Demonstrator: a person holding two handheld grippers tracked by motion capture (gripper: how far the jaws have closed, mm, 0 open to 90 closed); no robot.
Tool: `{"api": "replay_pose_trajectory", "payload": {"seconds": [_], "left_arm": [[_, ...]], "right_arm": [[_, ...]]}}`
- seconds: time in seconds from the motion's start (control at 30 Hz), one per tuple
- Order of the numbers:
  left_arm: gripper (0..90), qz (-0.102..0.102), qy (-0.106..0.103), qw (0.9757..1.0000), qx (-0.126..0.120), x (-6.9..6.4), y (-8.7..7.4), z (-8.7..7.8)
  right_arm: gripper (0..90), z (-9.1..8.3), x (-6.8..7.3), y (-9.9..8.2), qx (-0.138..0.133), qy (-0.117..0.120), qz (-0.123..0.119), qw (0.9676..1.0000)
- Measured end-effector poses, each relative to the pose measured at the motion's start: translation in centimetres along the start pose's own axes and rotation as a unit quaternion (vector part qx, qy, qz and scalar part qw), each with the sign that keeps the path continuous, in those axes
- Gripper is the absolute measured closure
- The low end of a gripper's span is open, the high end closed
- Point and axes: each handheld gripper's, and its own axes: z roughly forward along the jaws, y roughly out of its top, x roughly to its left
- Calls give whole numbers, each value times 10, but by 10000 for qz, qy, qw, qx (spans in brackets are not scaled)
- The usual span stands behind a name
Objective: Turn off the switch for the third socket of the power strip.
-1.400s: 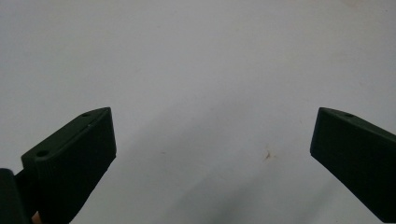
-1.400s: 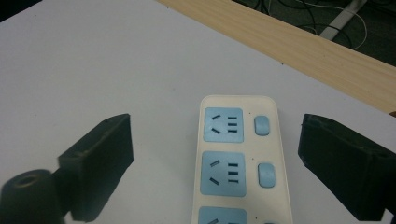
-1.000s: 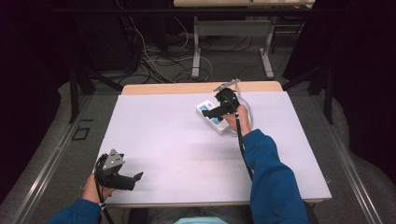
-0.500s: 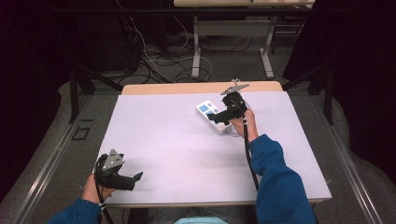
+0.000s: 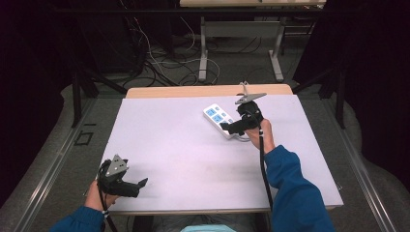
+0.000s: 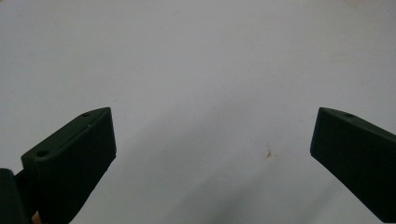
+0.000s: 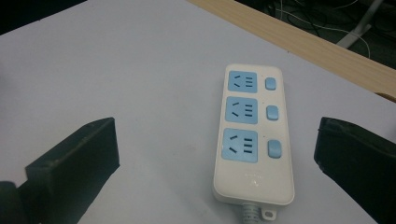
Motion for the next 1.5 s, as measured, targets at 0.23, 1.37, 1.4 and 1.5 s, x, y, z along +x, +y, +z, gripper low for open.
{"api": "replay_pose_trajectory", "payload": {"seconds": [0.23, 1.37, 1.4, 1.5], "left_arm": [[3, 33, 11, 10000, 26, 0, 0, 0], [3, -2, 43, 10000, 6, 1, 0, 0], [3, -7, 41, 10000, 7, 1, 0, 0], [3, -12, 16, 10000, -8, 1, 0, 1]], "right_arm": [[0, -11, 5, -10, 30, -31, -58, 10000], [0, -57, 14, -55, 115, -366, -90, 9992], [0, -58, 15, -56, 113, -351, -55, 9993], [0, -63, 16, -60, 130, -377, -133, 9991]]}}
